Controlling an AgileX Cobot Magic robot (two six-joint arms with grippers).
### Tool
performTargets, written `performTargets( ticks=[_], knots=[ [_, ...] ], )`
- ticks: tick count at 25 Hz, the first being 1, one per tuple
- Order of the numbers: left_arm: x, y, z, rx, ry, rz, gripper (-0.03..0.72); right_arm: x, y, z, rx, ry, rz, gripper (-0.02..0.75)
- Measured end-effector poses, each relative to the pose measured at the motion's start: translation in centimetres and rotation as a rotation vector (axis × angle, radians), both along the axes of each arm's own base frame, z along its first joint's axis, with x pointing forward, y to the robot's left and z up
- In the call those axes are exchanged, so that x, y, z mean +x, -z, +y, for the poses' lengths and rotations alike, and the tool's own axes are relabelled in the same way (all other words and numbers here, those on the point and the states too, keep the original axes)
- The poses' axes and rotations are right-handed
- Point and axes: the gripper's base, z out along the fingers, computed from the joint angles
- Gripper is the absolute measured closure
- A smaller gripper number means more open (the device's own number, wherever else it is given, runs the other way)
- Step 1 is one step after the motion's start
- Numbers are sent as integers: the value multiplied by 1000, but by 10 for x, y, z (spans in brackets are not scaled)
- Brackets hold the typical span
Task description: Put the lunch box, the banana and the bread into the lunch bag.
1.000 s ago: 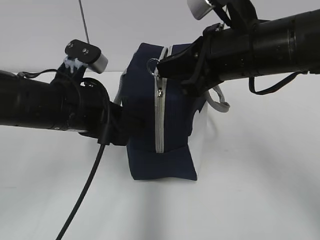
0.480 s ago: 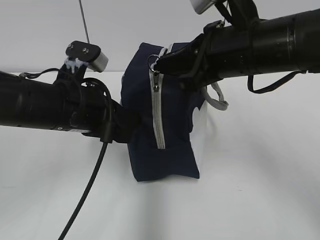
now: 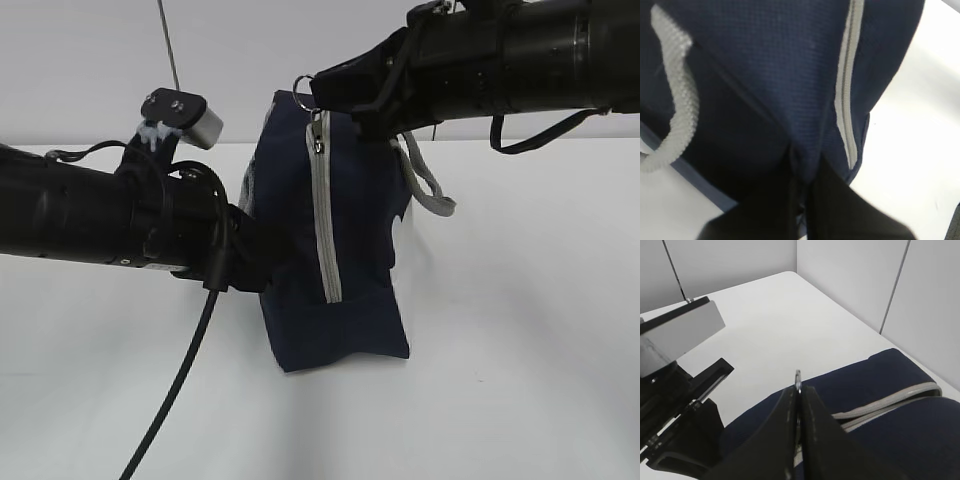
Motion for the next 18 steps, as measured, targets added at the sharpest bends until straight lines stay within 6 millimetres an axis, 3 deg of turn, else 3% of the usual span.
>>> performTargets(
  ticks=[8, 13, 18],
  knots=[
    [-1, 0, -1, -9, 15, 4, 683, 11, -1, -21, 25, -4, 12, 754],
    [-3, 0, -2, -8, 38, 3, 683, 28, 0, -35, 61, -160, 76, 754],
    [-6, 0, -3, 2, 88, -2, 683, 44, 3, -31, 67, -284, 136, 754]
  ],
)
